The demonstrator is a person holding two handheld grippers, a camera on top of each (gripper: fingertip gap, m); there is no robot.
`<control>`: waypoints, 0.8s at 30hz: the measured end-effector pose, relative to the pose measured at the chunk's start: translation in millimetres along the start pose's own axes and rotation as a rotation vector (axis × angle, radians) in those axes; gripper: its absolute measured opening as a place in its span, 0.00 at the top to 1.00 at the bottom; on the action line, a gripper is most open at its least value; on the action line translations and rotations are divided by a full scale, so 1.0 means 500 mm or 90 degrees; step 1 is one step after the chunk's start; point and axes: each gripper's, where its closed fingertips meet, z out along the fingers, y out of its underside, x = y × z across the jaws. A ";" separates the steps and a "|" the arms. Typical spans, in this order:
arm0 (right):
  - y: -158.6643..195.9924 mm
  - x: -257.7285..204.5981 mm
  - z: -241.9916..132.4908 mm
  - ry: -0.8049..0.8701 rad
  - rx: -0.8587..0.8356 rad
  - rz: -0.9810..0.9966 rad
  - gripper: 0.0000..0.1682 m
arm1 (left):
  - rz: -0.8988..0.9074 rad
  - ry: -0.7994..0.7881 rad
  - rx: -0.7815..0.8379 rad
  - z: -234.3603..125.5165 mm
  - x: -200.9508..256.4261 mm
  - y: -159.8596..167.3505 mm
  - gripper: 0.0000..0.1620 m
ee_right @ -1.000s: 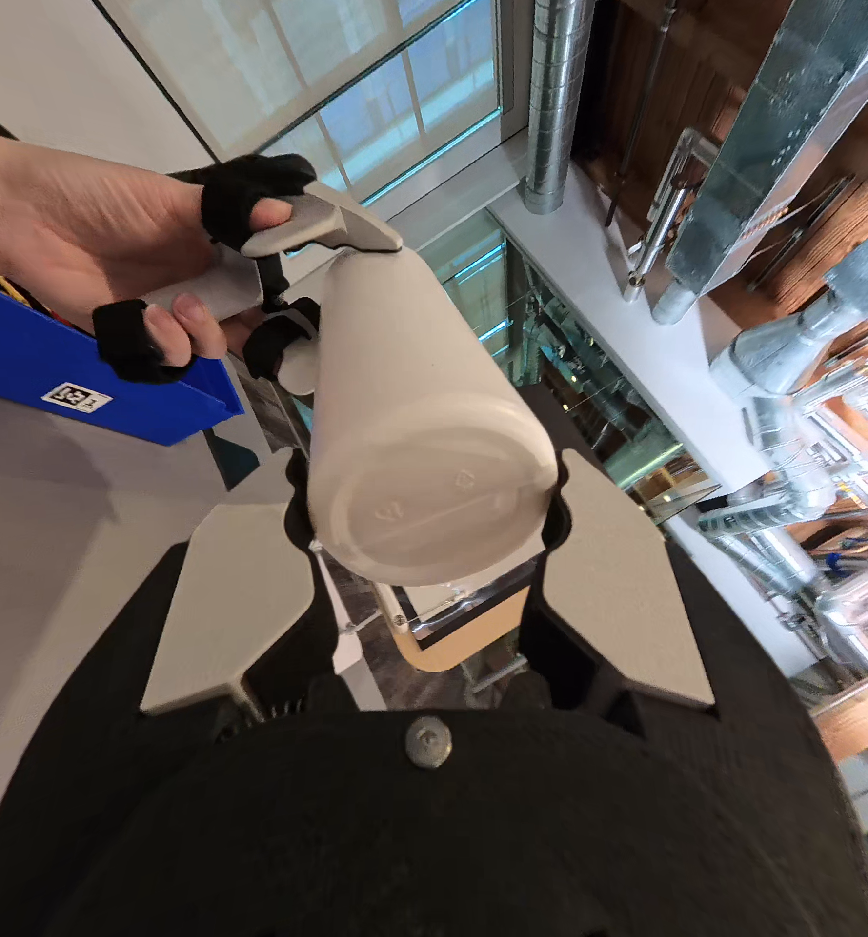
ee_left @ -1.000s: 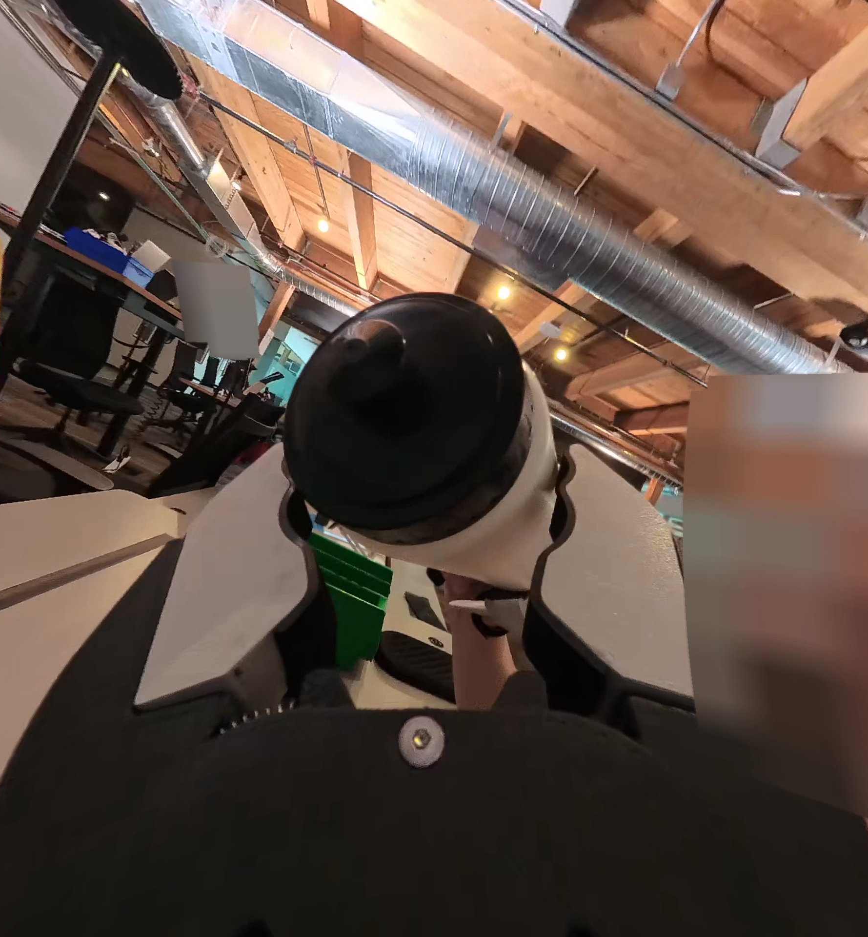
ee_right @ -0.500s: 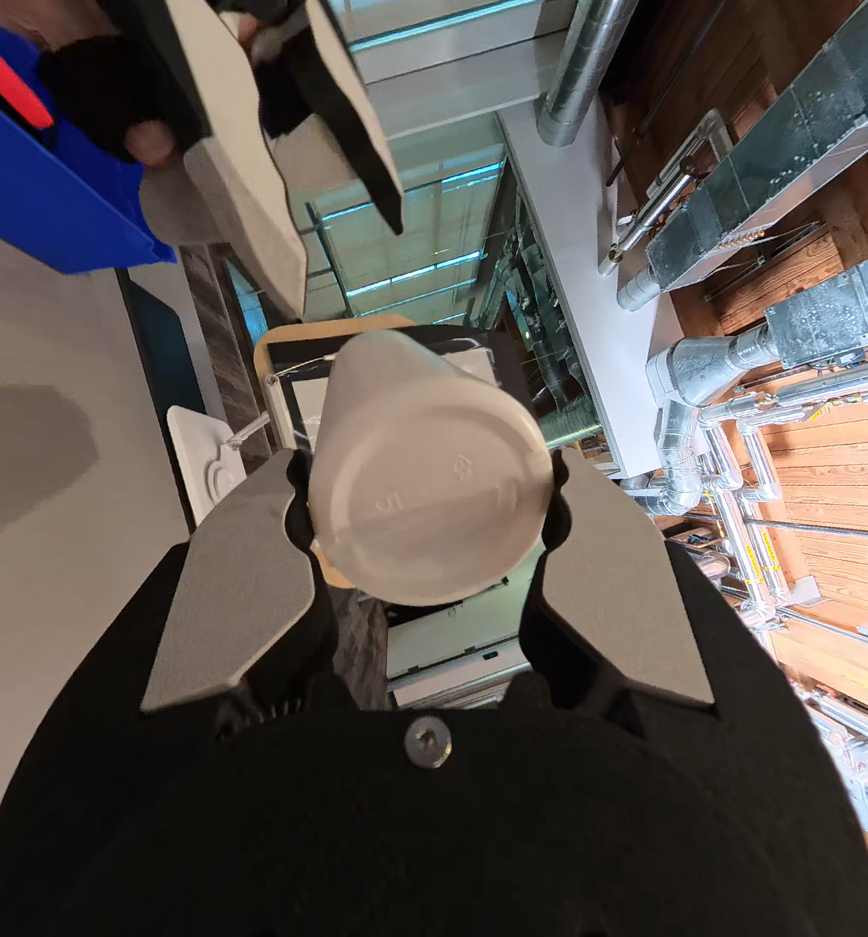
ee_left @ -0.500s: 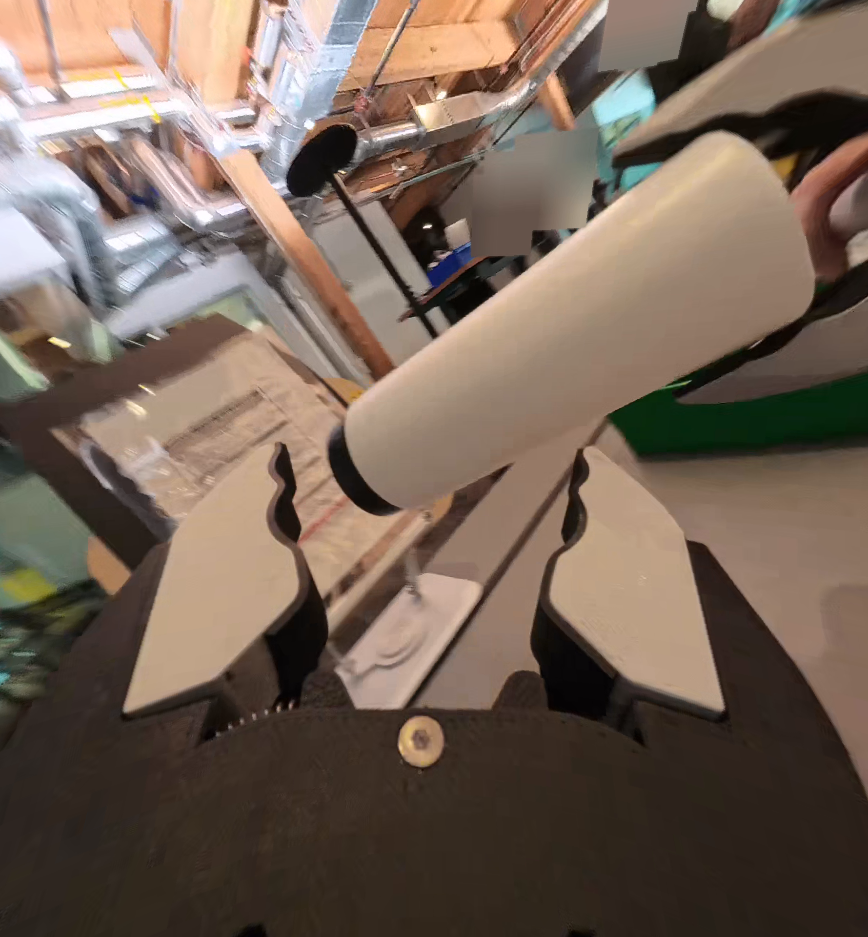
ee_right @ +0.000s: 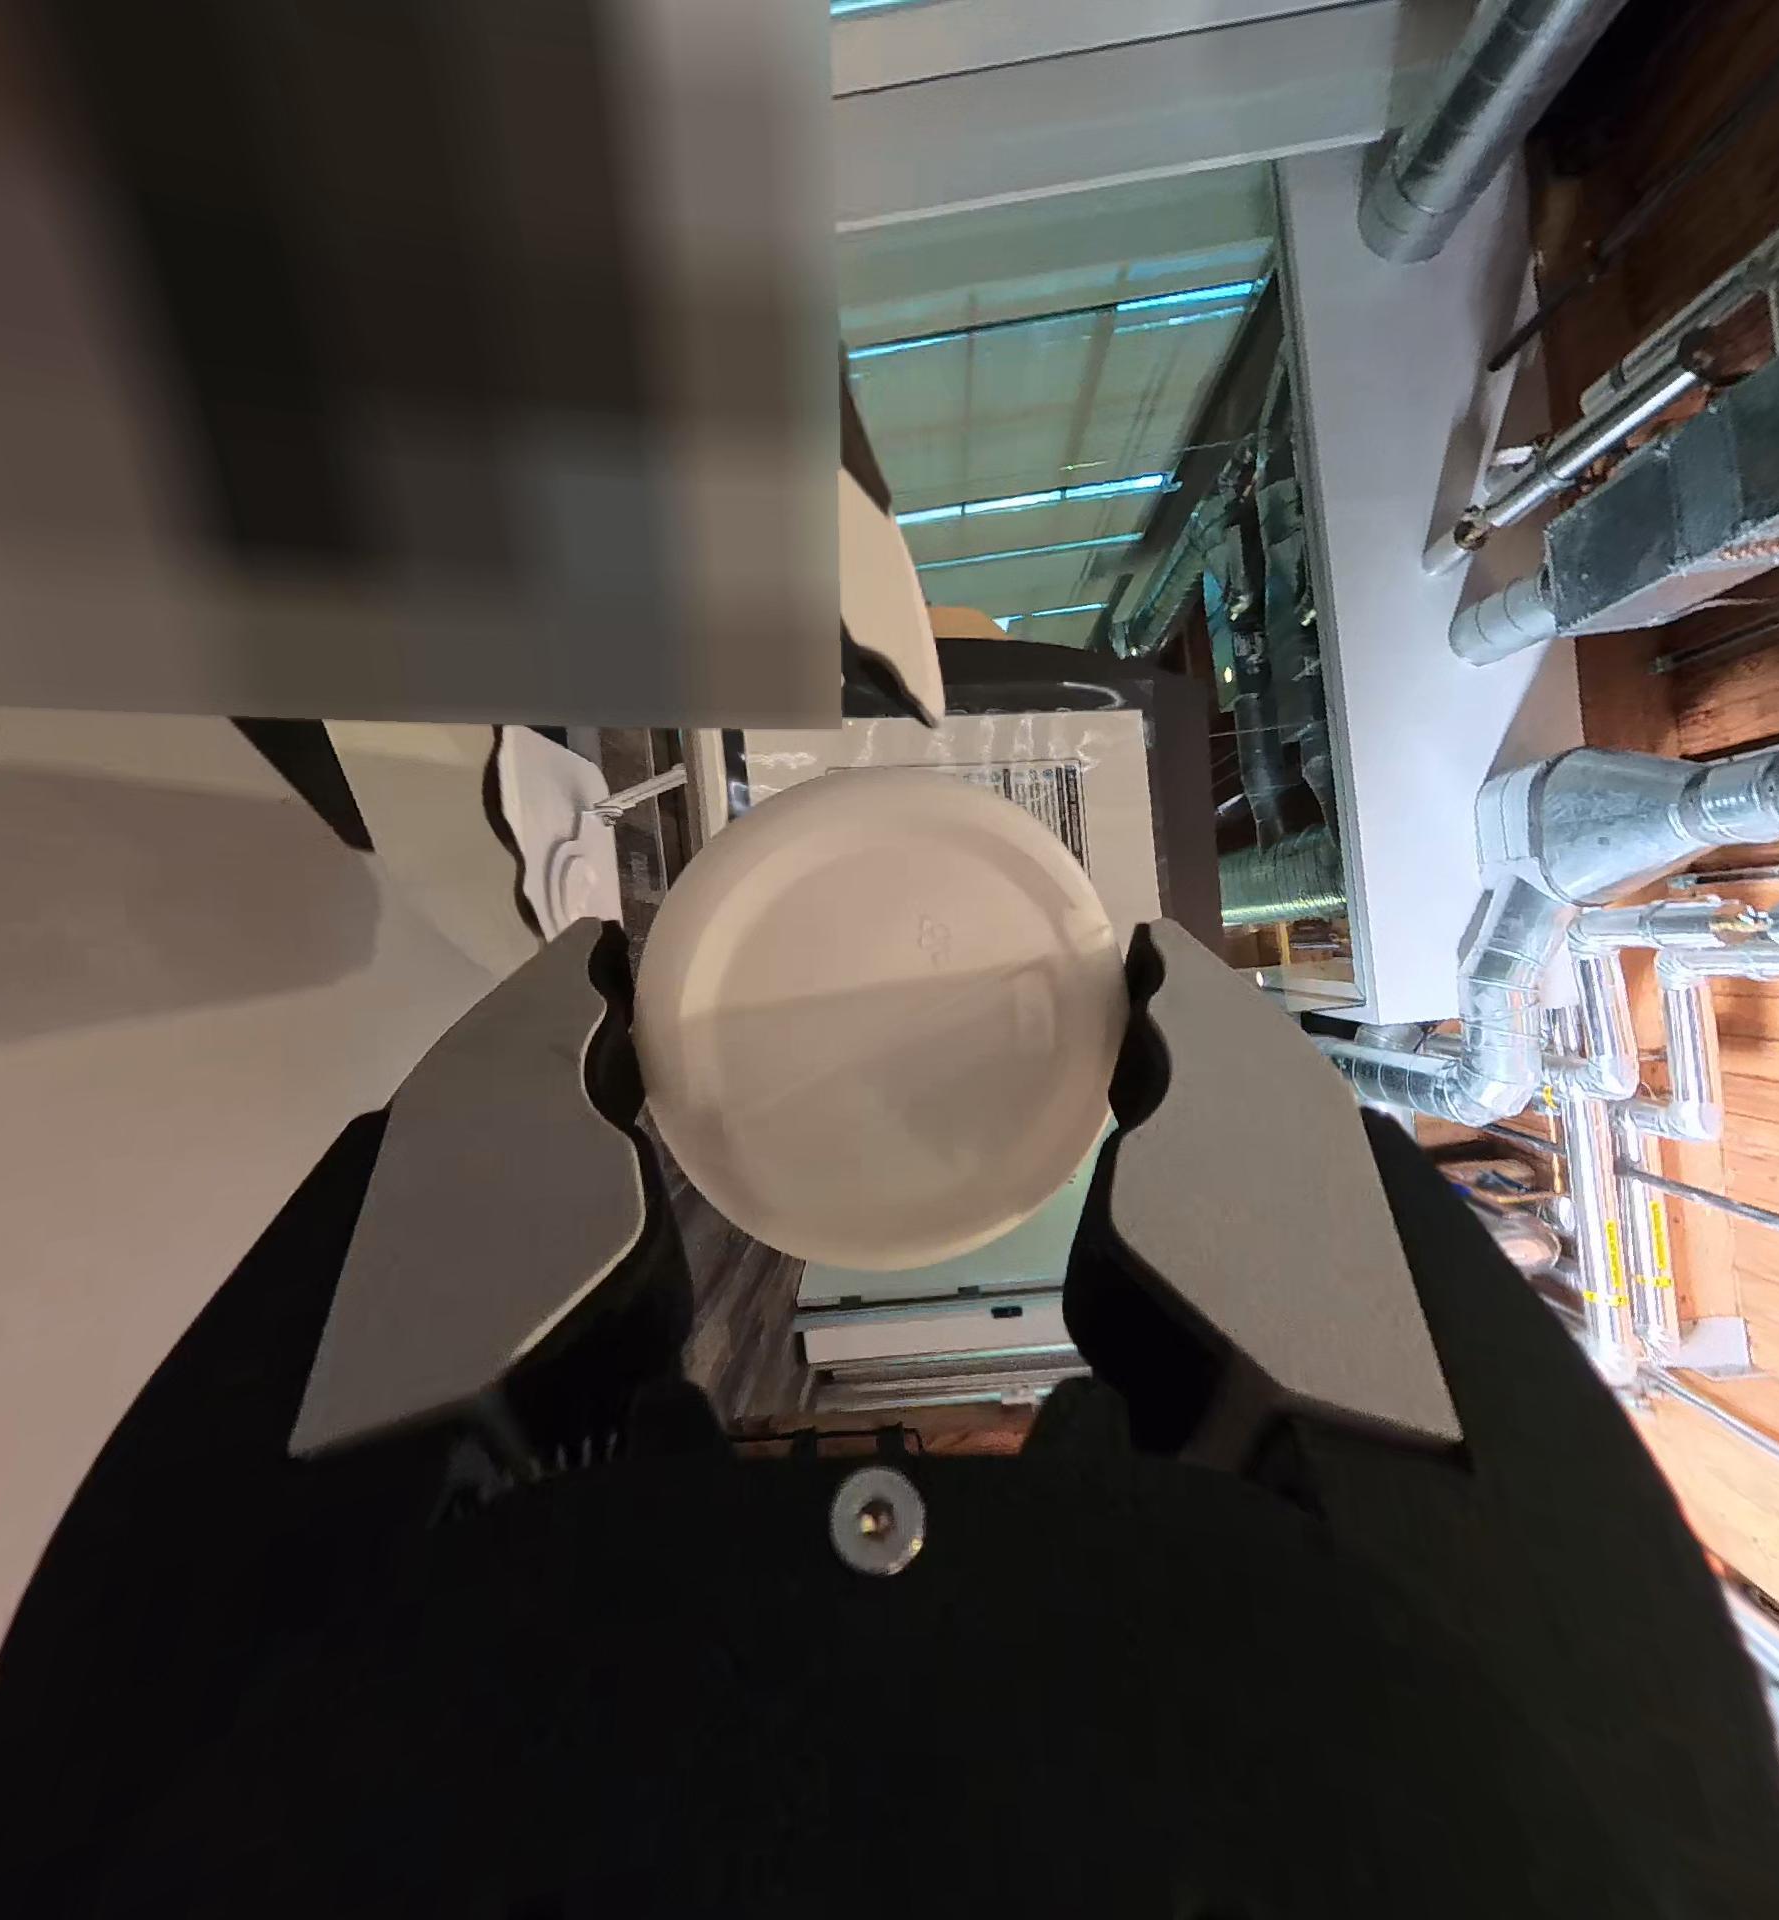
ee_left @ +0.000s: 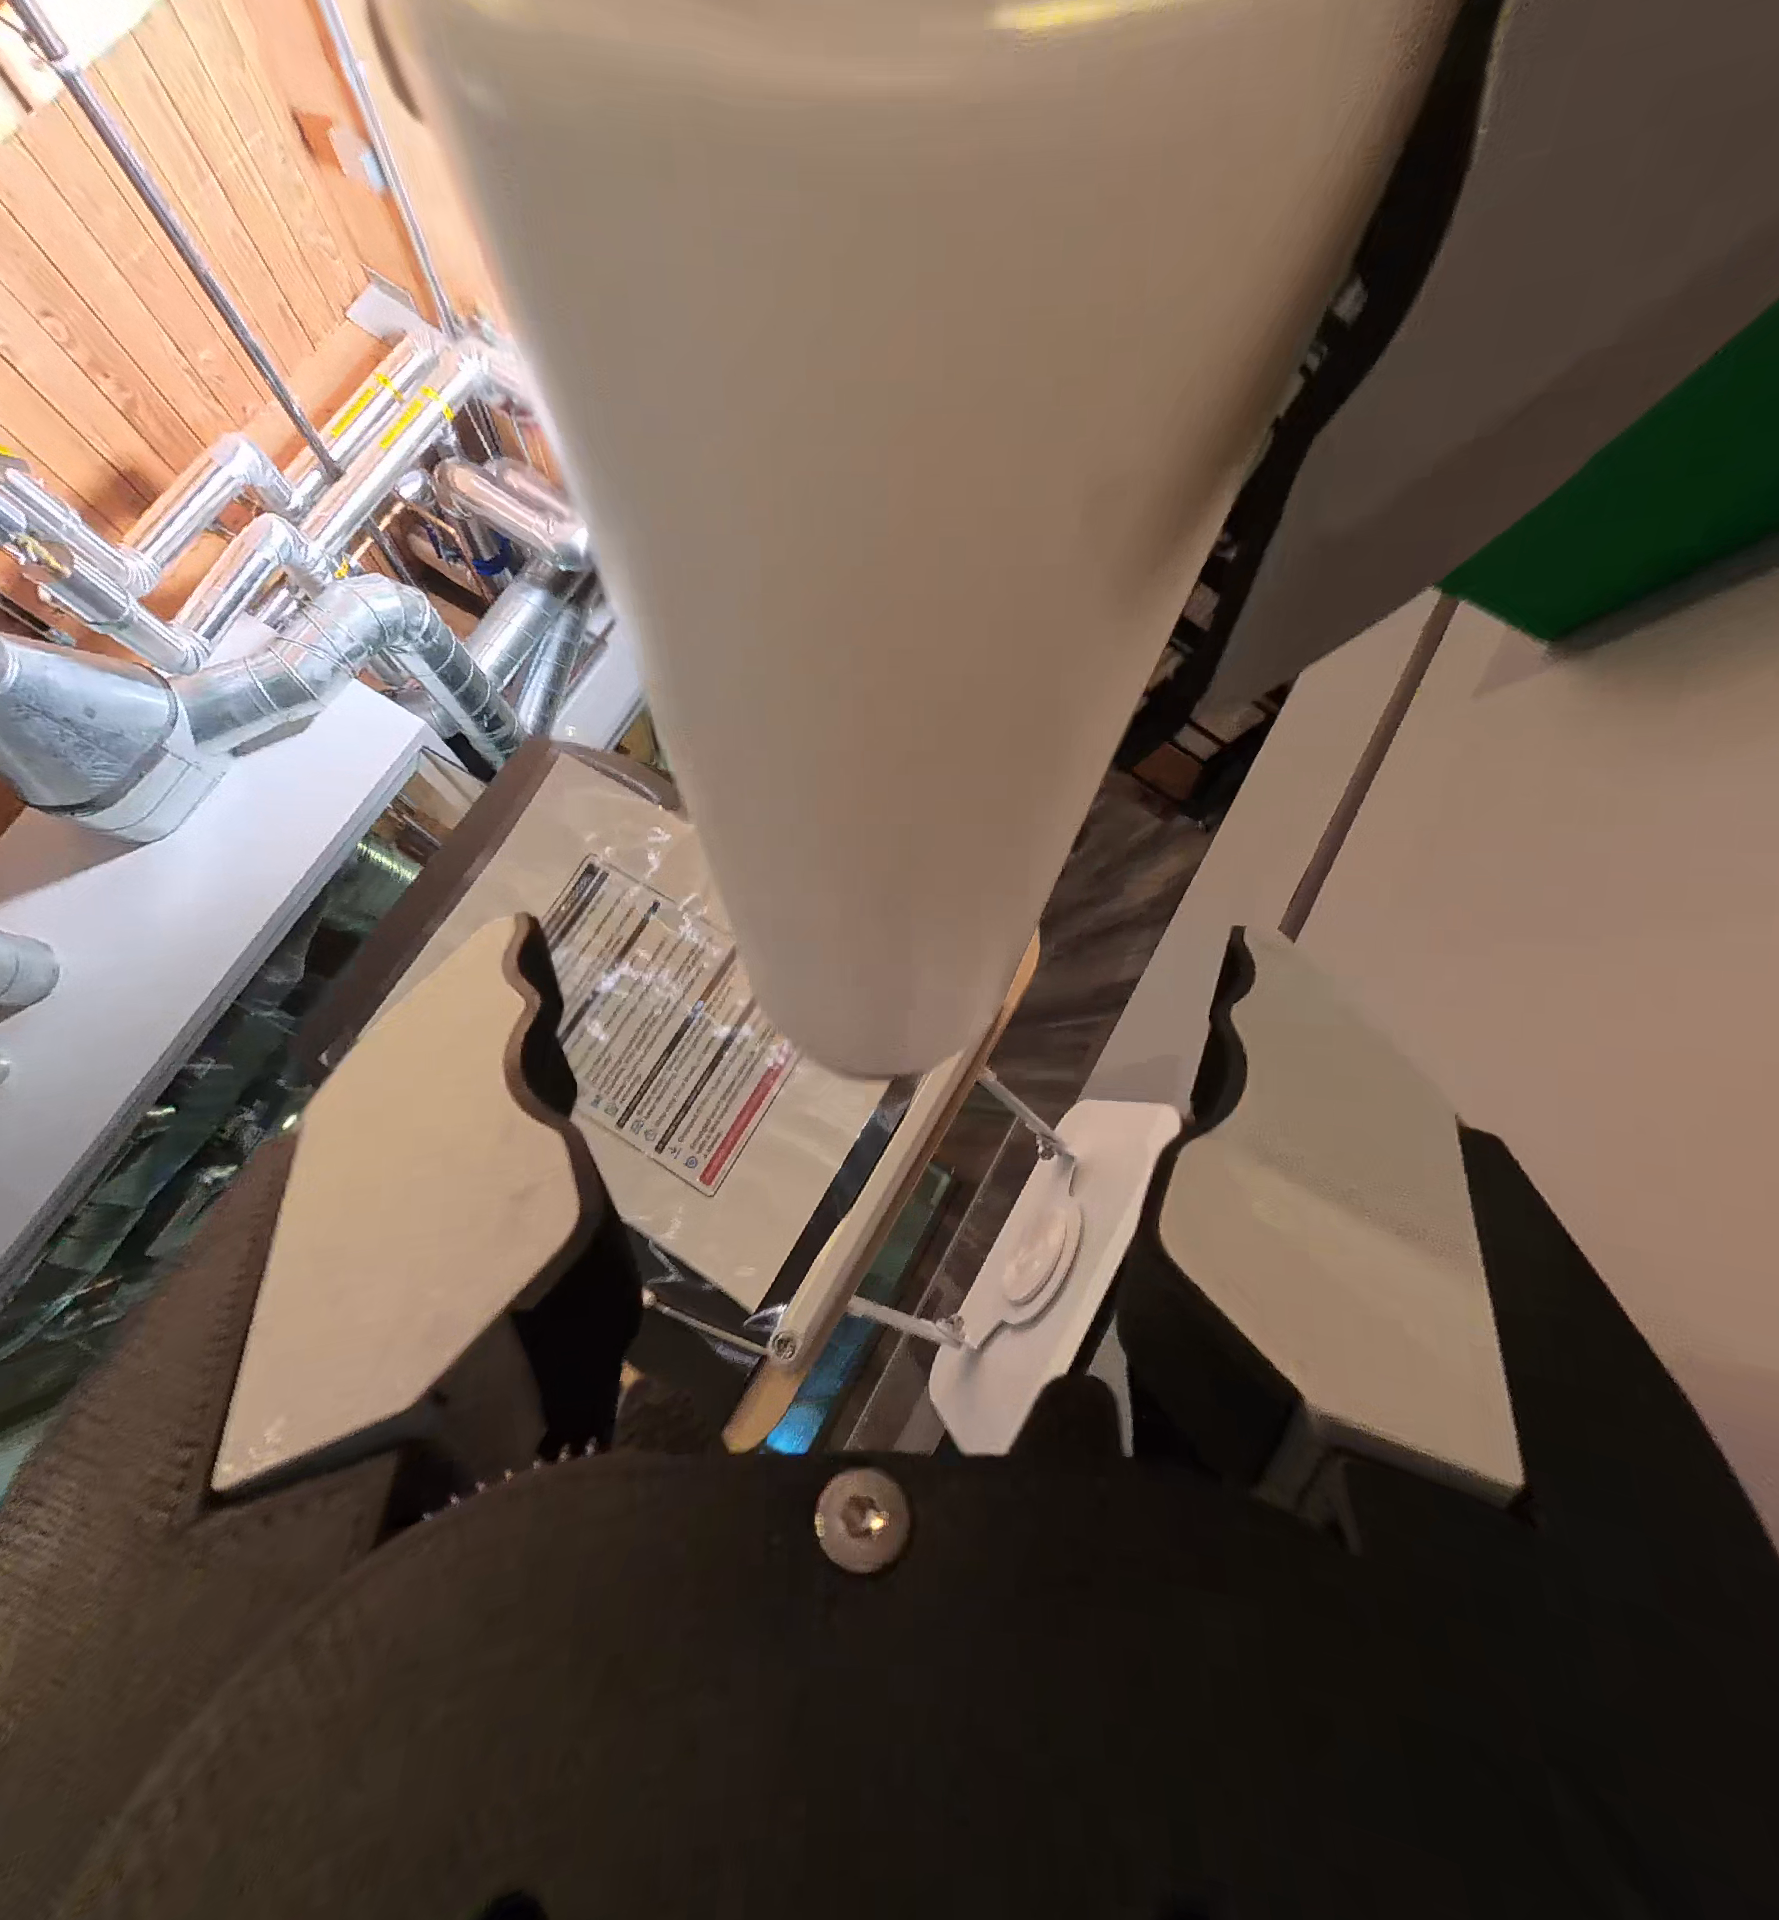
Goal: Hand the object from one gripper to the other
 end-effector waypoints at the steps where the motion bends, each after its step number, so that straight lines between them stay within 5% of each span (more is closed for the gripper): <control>1: -0.008 -0.003 -0.004 -0.008 0.004 -0.007 0.46 | -0.005 -0.005 0.016 0.000 0.004 -0.009 0.26; 5: -0.039 -0.020 -0.021 -0.038 0.024 -0.044 0.46 | 0.015 -0.067 0.077 -0.016 -0.012 -0.056 0.26; 8: -0.056 -0.039 -0.026 -0.068 0.035 -0.058 0.46 | 0.076 -0.064 0.105 -0.029 -0.002 -0.089 0.35; 14: -0.056 -0.023 -0.028 -0.039 0.051 -0.042 0.47 | 0.081 -0.058 0.075 -0.029 -0.006 -0.085 0.40; 18: -0.072 0.017 -0.058 -0.002 0.134 0.020 0.55 | -0.071 -0.063 0.052 -0.028 -0.056 -0.059 0.40; 24: -0.042 0.055 -0.065 -0.065 0.210 0.276 0.54 | -0.432 0.006 0.072 -0.042 -0.144 -0.038 0.41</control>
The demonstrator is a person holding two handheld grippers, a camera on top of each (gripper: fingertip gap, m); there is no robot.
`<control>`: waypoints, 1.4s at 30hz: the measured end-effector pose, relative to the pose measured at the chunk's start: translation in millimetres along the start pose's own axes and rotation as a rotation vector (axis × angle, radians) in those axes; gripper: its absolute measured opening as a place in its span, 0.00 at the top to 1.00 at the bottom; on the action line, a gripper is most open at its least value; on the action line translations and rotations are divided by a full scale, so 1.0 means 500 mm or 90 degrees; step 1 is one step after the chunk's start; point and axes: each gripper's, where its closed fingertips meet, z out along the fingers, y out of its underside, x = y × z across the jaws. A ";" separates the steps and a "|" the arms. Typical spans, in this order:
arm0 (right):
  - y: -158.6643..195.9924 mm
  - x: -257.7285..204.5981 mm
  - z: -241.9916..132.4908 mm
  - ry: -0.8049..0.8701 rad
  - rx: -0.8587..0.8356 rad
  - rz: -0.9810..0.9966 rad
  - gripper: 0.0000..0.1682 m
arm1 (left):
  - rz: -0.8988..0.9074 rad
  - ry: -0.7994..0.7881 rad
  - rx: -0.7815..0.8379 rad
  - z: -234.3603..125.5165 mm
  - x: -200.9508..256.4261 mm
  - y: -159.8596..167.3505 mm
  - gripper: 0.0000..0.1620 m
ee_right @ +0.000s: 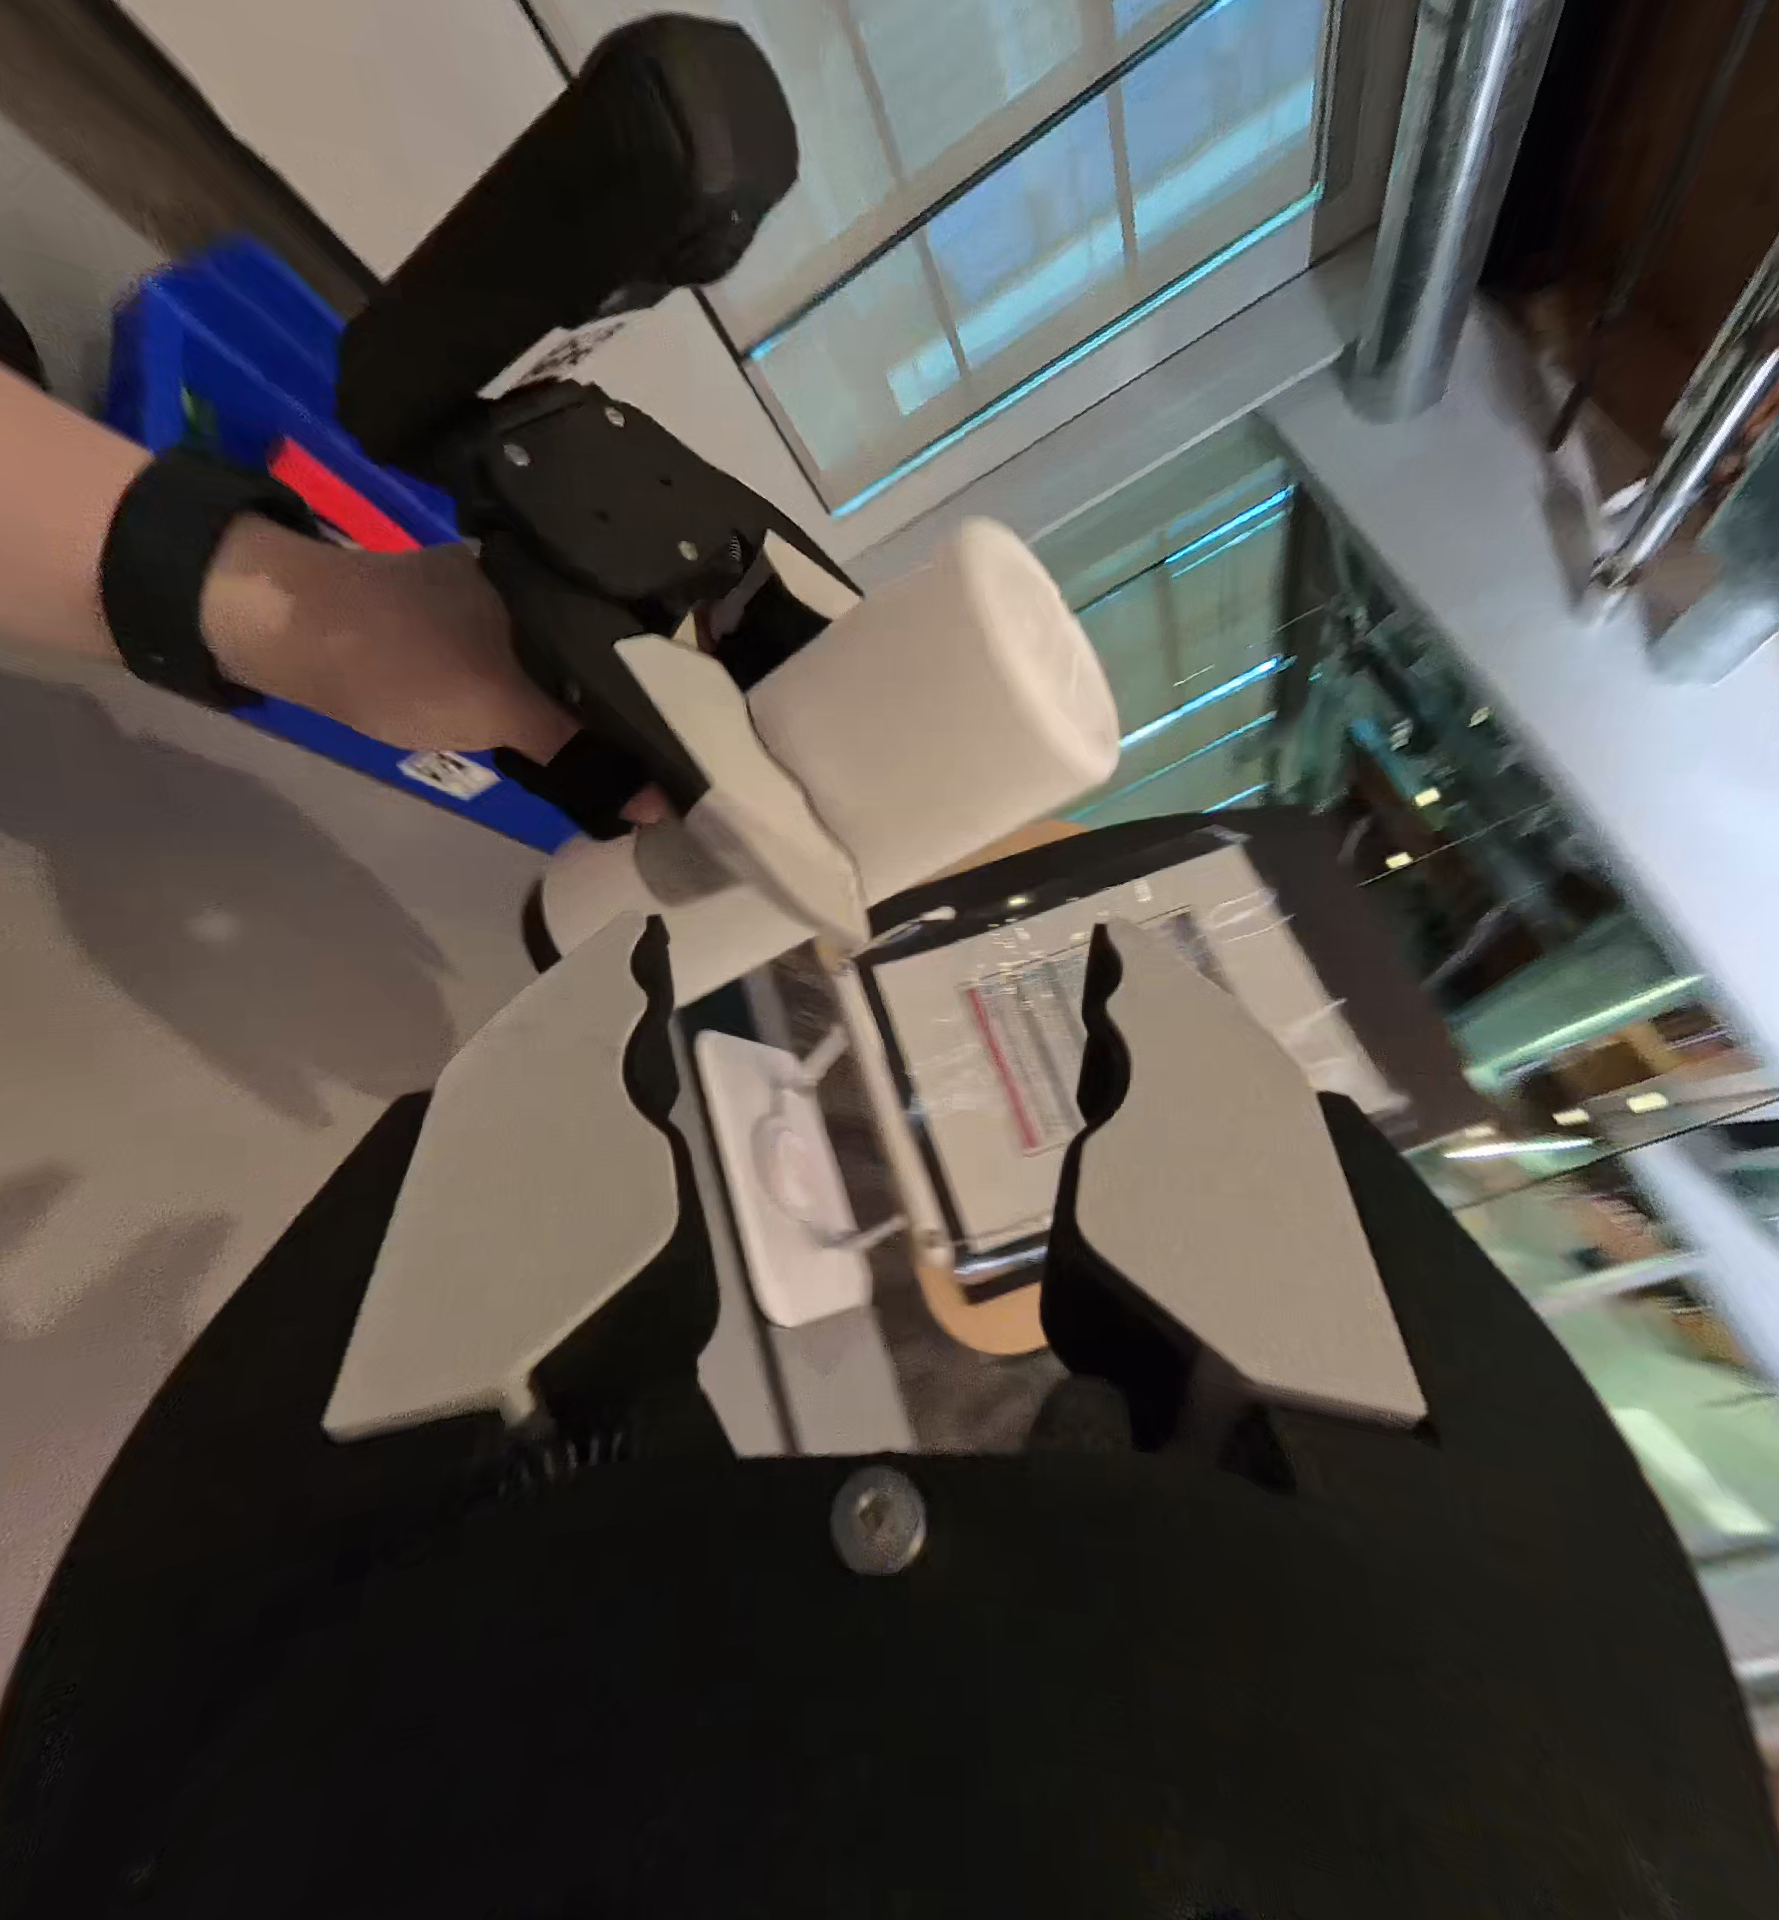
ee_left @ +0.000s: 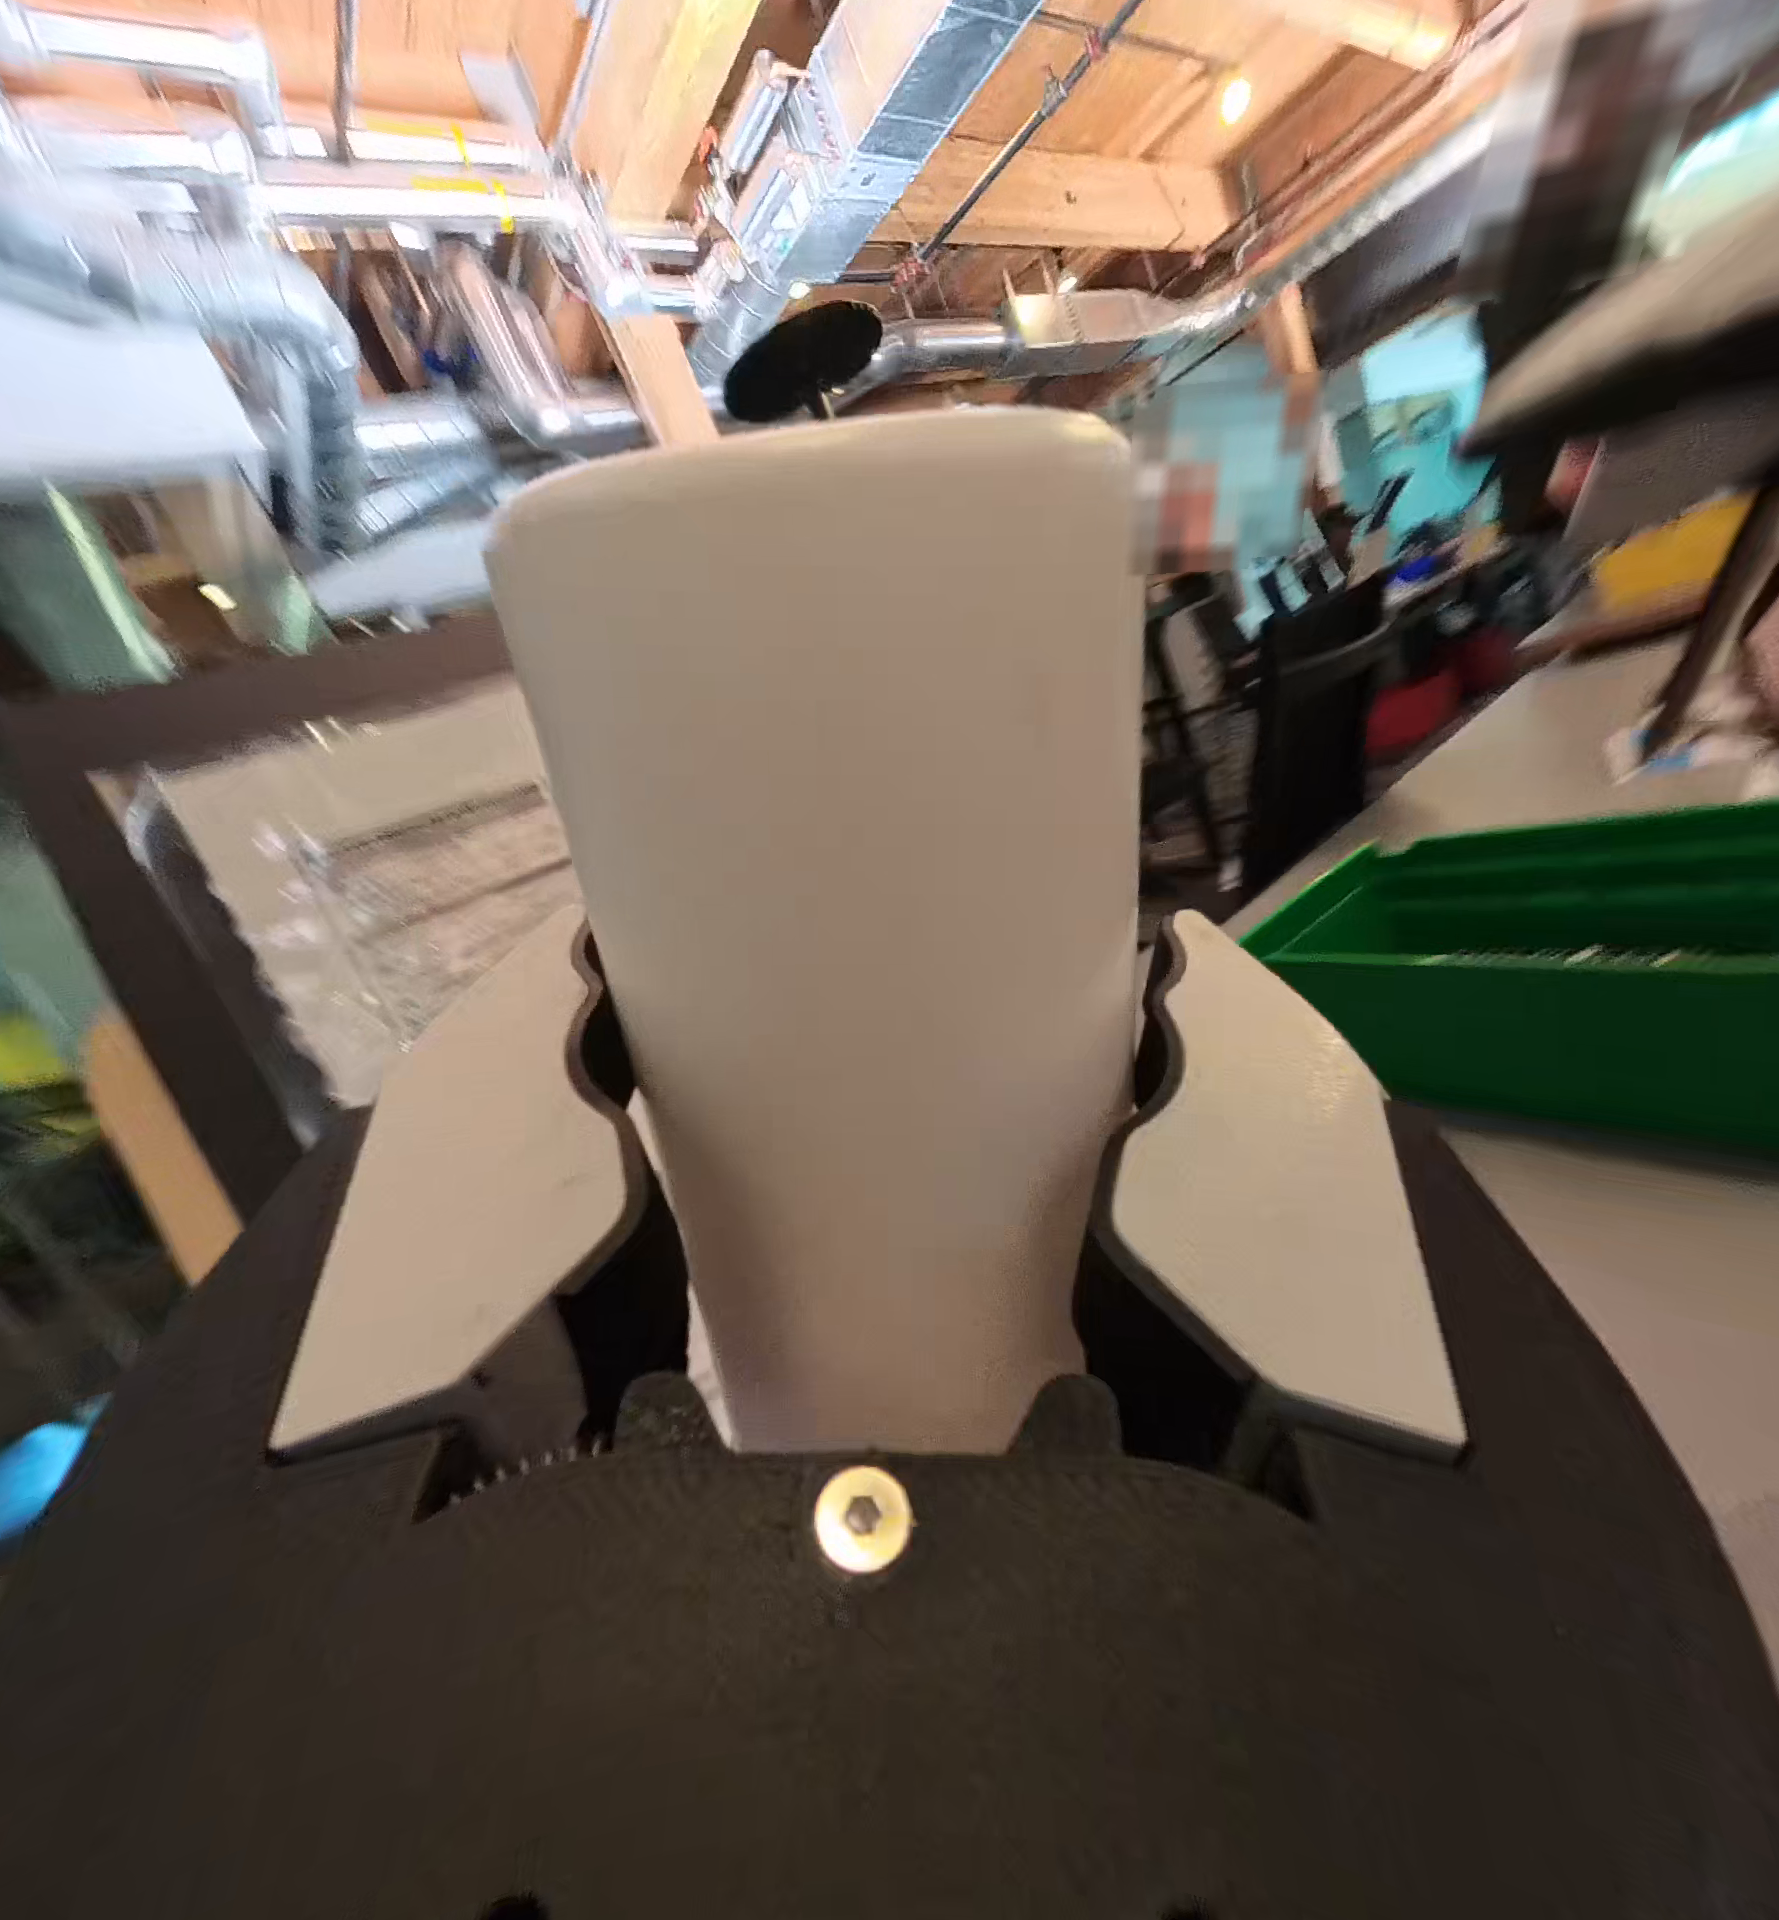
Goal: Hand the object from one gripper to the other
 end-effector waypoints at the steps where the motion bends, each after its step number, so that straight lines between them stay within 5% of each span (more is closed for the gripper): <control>1: 0.010 0.000 0.005 -0.023 0.009 0.064 0.53 | -0.064 0.018 -0.005 -0.001 -0.007 -0.004 0.41; 7: 0.080 -0.053 0.071 -0.246 0.052 0.578 0.52 | -0.473 0.251 -0.037 -0.001 0.020 -0.021 0.41; 10: 0.099 -0.093 0.106 -0.354 0.085 0.773 0.50 | -0.489 0.286 -0.080 0.005 0.043 0.002 0.41; 16: 0.091 -0.152 0.147 -0.419 0.160 0.863 0.45 | -0.532 0.341 -0.133 0.019 0.094 0.035 0.41; 17: 0.086 -0.161 0.145 -0.441 0.167 0.862 0.51 | -0.534 0.347 -0.148 0.021 0.101 0.045 0.40; 24: 0.101 -0.147 0.147 -0.394 0.175 0.815 0.52 | -0.501 0.376 -0.174 0.002 0.101 0.044 0.38; 29: 0.141 -0.108 0.145 -0.311 0.139 0.794 0.52 | -0.370 0.279 -0.165 -0.010 0.038 0.036 0.36; 34: 0.238 -0.041 0.130 -0.077 -0.042 0.540 0.52 | -0.100 0.095 -0.174 -0.037 -0.044 0.015 0.35; 42: 0.229 0.051 0.082 0.169 -0.165 0.114 0.52 | -0.190 0.092 -0.137 -0.023 0.020 -0.053 0.25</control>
